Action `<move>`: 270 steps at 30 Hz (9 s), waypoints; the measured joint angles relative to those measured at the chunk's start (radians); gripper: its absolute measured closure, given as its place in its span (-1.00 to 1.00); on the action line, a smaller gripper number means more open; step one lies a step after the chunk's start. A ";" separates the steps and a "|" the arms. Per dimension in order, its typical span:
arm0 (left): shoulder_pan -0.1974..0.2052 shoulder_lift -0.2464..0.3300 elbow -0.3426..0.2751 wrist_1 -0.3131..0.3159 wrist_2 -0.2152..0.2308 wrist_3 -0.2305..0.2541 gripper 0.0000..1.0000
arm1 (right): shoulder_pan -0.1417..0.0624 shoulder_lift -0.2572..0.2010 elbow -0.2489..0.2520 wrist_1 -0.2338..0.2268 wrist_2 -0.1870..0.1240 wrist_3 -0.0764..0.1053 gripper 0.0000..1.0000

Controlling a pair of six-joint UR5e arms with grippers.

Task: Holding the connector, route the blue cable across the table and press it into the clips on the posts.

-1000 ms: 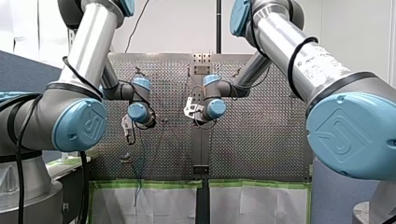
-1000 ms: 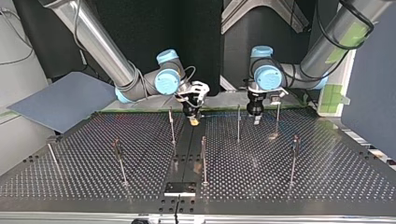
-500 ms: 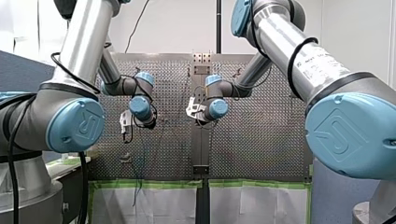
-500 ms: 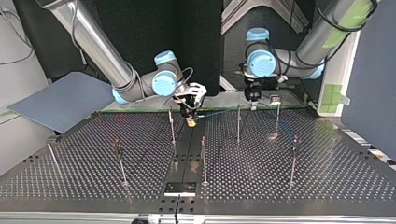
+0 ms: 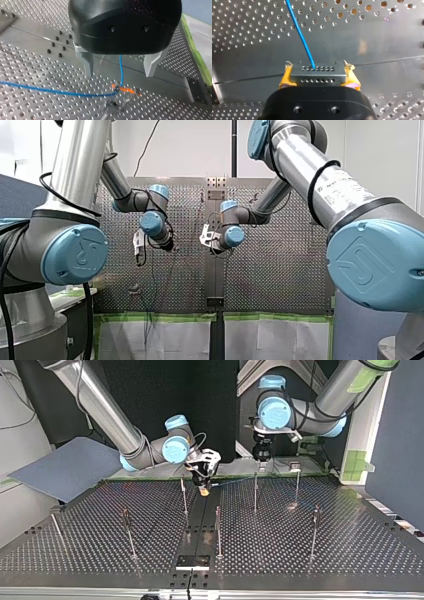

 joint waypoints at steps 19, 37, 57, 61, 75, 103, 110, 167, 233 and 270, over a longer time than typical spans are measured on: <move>-0.067 -0.083 0.053 0.108 0.015 -0.057 -1.00 | -0.006 0.000 0.000 0.000 -0.006 0.002 1.00; -0.095 -0.231 0.202 0.074 -0.066 -0.099 -1.00 | -0.008 0.000 -0.001 -0.001 -0.009 0.002 1.00; -0.114 -0.403 0.376 0.047 -0.094 -0.110 -1.00 | -0.014 0.000 -0.001 -0.005 -0.032 0.002 1.00; -0.116 -0.420 0.409 0.040 -0.111 -0.108 -0.47 | -0.015 0.000 -0.002 -0.005 -0.032 0.002 1.00; -0.127 -0.421 0.420 0.035 -0.198 -0.114 1.00 | -0.016 -0.001 -0.002 0.001 -0.038 0.001 1.00; -0.150 -0.222 0.358 -0.072 -0.221 -0.136 1.00 | -0.026 -0.178 0.014 0.171 -0.041 -0.013 1.00; -0.154 -0.159 0.358 -0.115 -0.223 -0.129 1.00 | -0.034 -0.242 0.066 0.175 -0.040 -0.029 1.00; -0.133 0.043 0.394 -0.090 -0.079 -0.105 1.00 | -0.088 -0.465 0.079 0.211 -0.099 -0.035 1.00; -0.066 -0.070 0.546 -0.247 -0.060 -0.086 -1.00 | -0.191 -0.334 -0.053 0.198 -0.156 -0.021 1.00; -0.276 0.146 0.395 -0.289 -0.067 -0.052 -1.00 | -0.195 -0.336 -0.057 0.209 -0.143 -0.031 1.00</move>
